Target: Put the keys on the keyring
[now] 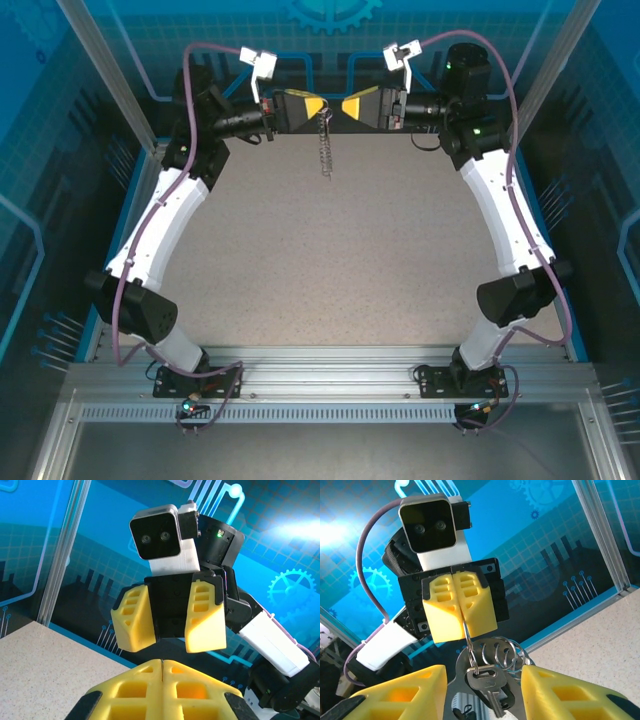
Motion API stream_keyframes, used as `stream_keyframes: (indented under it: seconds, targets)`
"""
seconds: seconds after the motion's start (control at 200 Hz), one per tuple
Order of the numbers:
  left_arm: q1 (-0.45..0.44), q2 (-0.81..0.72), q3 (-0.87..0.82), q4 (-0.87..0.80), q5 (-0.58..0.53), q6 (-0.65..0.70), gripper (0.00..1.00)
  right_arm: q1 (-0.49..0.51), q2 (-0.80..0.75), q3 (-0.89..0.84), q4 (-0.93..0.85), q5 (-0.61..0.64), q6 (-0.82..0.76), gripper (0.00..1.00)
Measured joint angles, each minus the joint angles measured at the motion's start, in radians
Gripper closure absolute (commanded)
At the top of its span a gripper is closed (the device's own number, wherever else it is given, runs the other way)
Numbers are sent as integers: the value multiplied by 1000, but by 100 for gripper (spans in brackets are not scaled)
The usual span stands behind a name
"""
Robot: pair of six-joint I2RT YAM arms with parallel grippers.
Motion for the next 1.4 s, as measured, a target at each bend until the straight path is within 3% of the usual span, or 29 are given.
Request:
stream_keyframes:
  seconds: [0.335, 0.585, 0.685, 0.75, 0.89, 1.155, 1.396]
  targets:
    - [0, 0, -2, 29, -19, -25, 100, 51, -7, -31, 118, 10, 76, 54]
    - [0, -4, -13, 36, -29, -26, 100, 71, -6, -40, 161, 20, 107, 78]
    - [0, -12, -18, 46, -37, -26, 100, 73, -7, -68, 177, 23, 112, 81]
    - [0, -13, -18, 55, -41, -26, 100, 77, -8, -95, 185, 24, 114, 79]
    - [0, -13, -19, 60, -47, -37, 100, 80, -11, -138, 196, 31, 118, 63]
    - [0, -13, -19, 79, -48, -52, 100, 80, -15, -151, 233, 44, 139, 55]
    - [0, -13, -19, 80, -48, -52, 100, 86, -17, -151, 246, 50, 147, 56]
